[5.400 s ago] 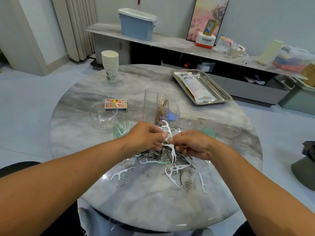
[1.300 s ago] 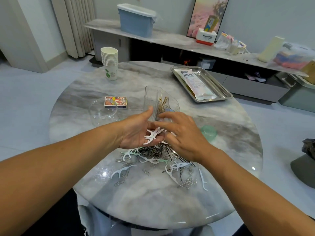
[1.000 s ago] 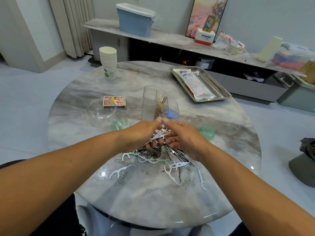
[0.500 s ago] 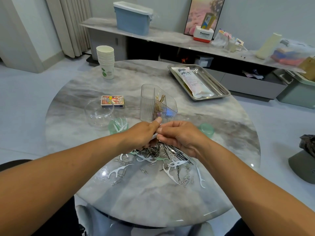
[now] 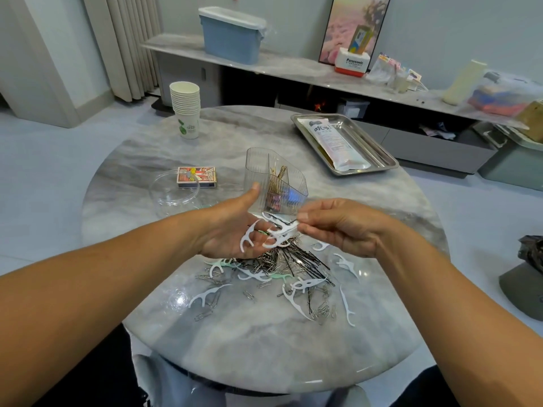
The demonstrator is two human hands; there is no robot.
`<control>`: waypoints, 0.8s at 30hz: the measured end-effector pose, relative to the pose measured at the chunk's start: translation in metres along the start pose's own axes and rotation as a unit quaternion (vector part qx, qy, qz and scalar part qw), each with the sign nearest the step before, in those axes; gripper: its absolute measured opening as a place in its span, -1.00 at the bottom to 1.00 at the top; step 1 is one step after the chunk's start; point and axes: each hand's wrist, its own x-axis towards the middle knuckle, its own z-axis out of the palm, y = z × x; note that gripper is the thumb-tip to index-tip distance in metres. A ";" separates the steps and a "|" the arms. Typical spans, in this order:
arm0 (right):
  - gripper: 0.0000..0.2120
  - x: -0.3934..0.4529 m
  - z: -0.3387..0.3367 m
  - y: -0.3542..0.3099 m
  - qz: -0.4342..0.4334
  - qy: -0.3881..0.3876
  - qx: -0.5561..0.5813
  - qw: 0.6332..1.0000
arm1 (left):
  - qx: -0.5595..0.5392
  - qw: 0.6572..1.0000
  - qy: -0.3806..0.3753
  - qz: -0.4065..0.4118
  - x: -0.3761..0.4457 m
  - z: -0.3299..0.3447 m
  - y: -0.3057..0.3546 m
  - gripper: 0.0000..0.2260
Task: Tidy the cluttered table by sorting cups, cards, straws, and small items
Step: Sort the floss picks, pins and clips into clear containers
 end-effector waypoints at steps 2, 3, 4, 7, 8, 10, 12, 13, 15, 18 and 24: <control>-0.88 0.002 0.007 0.006 0.004 -0.021 -0.033 0.999 | -0.009 0.999 -0.051 -0.012 0.000 0.002 -0.001 -0.10; -0.88 0.003 0.011 0.010 -0.001 -0.028 -0.057 0.998 | -0.004 0.997 -0.077 -0.017 -0.001 0.004 -0.001 -0.10; -0.87 0.005 0.014 0.012 -0.012 -0.031 -0.084 0.996 | 0.005 0.995 -0.101 -0.023 -0.003 0.007 0.000 -0.11; -0.83 0.013 0.016 0.019 -0.085 -0.010 -0.173 0.981 | 0.052 0.990 -0.132 -0.025 -0.010 0.014 0.000 -0.32; -0.83 0.015 0.015 0.021 -0.113 -0.002 -0.197 0.974 | 0.072 0.990 -0.124 -0.017 -0.011 0.015 -0.001 -0.44; -0.80 0.018 0.013 0.020 -0.149 0.019 -0.237 0.960 | 0.092 0.991 -0.099 0.001 -0.010 0.014 -0.003 -0.70; -0.74 0.019 0.004 0.016 -0.149 0.044 -0.291 0.944 | 0.084 0.994 -0.071 0.014 -0.008 0.011 -0.004 -0.84; -0.75 0.019 -0.003 0.014 -0.137 0.046 -0.341 0.929 | 0.077 0.995 -0.051 0.023 -0.007 0.009 -0.004 -0.83; -0.80 0.016 -0.018 0.014 -0.093 0.028 -0.481 0.871 | 0.060 0.997 -0.018 0.038 -0.005 0.005 -0.003 -0.81; -0.76 0.017 -0.026 0.032 -0.012 0.008 -0.639 0.769 | 0.037 0.999 -0.003 0.038 -0.006 0.004 -0.003 -0.80; -0.73 0.023 -0.021 0.053 -0.018 0.024 -0.710 0.703 | 0.038 0.999 -0.007 0.017 -0.008 0.010 -0.003 -0.53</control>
